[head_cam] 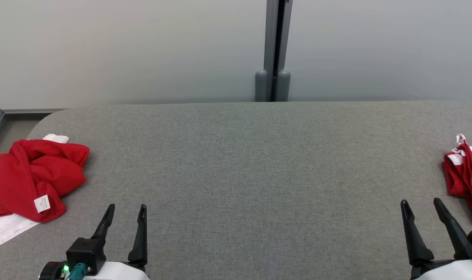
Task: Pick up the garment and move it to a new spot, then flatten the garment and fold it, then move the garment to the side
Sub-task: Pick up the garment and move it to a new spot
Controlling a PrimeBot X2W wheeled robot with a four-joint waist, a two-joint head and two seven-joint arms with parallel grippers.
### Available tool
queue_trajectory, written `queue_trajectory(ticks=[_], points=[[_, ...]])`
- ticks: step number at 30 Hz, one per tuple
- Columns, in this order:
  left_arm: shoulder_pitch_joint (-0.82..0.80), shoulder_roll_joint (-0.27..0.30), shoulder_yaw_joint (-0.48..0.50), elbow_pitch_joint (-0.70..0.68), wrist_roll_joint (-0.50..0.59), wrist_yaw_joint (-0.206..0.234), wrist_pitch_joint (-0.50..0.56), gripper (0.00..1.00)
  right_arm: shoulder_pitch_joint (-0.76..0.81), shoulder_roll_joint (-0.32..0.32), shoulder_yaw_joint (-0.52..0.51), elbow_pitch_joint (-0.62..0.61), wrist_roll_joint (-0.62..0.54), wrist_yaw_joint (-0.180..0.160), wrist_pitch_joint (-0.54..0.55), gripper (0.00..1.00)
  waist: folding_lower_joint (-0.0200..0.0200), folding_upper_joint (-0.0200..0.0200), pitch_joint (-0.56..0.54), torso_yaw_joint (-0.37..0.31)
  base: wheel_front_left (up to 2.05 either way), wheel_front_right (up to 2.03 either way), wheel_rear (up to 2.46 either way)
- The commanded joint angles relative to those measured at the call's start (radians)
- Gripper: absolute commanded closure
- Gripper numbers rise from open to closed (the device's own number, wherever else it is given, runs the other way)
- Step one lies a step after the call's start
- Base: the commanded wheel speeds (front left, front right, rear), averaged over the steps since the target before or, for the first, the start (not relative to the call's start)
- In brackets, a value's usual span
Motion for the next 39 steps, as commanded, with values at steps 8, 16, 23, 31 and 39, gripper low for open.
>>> queue_trajectory(ticks=[8,16,23,31,39], points=[[-0.051,-0.002,-0.008,0.011,-0.006,-0.007,-0.007,0.0,0.013,-0.006,0.009,-0.036,-0.002,-0.001,0.004,0.0,0.0,0.0,0.012,0.104,0.0,0.0,0.0],[-0.109,0.002,-0.002,0.031,-0.01,-0.013,-0.022,0.0,0.005,0.003,0.031,-0.083,-0.008,-0.001,0.016,0.0,0.0,0.0,0.024,0.27,0.0,0.0,0.0],[-0.126,0.012,0.017,0.043,-0.023,-0.016,-0.038,0.0,-0.007,0.001,0.056,-0.091,-0.01,-0.001,0.026,0.0,0.0,0.0,0.024,0.37,0.0,0.0,0.0],[-0.135,0.005,0.016,0.055,-0.032,-0.019,-0.049,0.0,-0.023,-0.014,0.064,-0.088,-0.007,-0.001,0.036,0.0,0.0,0.0,0.033,0.416,0.0,0.0,0.0],[-0.154,-0.003,0.012,0.066,-0.034,-0.022,-0.058,0.0,-0.039,-0.02,0.059,-0.097,-0.005,-0.001,0.04,0.0,0.0,0.0,0.053,0.422,0.0,0.0,0.0]])
